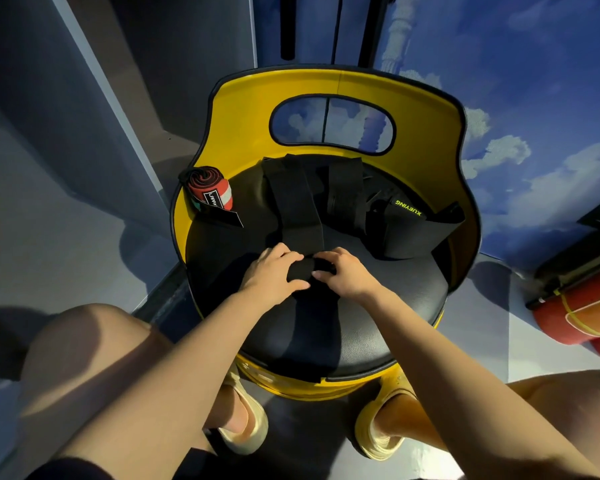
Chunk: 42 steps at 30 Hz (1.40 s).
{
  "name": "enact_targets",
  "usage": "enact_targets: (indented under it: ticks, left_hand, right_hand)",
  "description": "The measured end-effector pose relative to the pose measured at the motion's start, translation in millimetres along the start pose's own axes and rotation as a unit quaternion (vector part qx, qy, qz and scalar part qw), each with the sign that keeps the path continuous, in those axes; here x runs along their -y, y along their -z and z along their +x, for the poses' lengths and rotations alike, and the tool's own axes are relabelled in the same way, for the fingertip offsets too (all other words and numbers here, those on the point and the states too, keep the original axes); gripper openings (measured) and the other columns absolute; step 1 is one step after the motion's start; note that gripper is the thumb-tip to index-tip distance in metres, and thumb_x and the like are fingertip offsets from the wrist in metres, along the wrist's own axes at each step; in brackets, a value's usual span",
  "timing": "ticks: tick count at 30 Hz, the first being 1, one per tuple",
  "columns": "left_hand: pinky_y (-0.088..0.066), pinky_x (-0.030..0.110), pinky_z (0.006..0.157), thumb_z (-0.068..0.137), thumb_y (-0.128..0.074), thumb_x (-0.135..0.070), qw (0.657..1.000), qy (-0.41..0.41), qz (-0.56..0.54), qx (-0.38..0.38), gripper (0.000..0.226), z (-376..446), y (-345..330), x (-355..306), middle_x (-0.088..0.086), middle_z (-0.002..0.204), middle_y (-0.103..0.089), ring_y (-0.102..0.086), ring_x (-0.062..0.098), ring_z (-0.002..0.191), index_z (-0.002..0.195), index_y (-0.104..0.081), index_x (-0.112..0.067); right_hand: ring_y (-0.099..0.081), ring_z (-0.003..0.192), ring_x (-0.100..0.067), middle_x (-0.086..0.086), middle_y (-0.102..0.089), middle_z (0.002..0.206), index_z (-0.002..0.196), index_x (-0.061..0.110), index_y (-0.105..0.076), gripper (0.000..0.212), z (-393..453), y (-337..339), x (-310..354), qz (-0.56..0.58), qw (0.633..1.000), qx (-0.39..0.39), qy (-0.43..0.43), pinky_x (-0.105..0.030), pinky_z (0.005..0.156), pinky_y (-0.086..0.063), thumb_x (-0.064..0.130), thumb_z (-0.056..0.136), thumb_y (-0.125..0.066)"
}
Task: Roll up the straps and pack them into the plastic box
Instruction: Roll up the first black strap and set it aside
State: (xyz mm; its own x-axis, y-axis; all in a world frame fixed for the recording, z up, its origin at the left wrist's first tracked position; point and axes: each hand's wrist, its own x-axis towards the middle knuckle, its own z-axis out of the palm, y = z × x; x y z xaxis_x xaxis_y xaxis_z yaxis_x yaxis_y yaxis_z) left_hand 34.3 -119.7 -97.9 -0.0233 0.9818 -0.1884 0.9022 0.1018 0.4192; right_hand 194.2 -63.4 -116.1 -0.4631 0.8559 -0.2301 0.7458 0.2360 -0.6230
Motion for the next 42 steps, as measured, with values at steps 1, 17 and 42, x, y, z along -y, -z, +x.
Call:
enact_targets:
  ticks: [1, 17, 42]
  left_hand:
    - [-0.039, 0.035, 0.100, 0.086, -0.063, -0.040, 1.000, -0.004, 0.019, 0.010, 0.060, 0, -1, 1, -0.006, 0.135, -0.037, -0.036, 0.017, 0.127, 0.139, -0.039, -0.028]
    - [-0.038, 0.035, 0.103, 0.085, -0.064, -0.039, 0.998, 0.018, -0.041, 0.037, 0.060, 27, 5, 9, -0.006, 0.135, -0.039, -0.036, 0.016, 0.129, 0.139, -0.043, -0.024]
    - [-0.035, 0.032, 0.101, 0.088, -0.062, -0.032, 0.962, 0.087, -0.208, 0.150, 0.056, 33, 17, 11, 0.003, 0.146, -0.036, -0.038, 0.021, 0.132, 0.139, -0.041, -0.023]
  right_hand:
    - [-0.046, 0.123, -0.023, -0.008, -0.047, 0.129, 0.135, 0.015, -0.049, 0.047, 2, 1, 0, 0.002, 1.000, 0.005, -0.007, -0.023, 0.099, -0.033, 0.028, 0.091, -0.059]
    - [-0.045, 0.122, -0.016, -0.002, -0.046, 0.132, 0.135, 0.013, -0.048, 0.059, -3, -10, -10, -0.026, 0.989, -0.082, 0.118, -0.018, 0.097, -0.035, 0.021, 0.081, -0.070]
    - [-0.051, 0.118, -0.022, -0.008, -0.049, 0.131, 0.132, 0.015, -0.052, 0.044, 10, 12, -3, -0.017, 0.998, 0.035, 0.046, -0.020, 0.096, -0.036, 0.029, 0.091, -0.059]
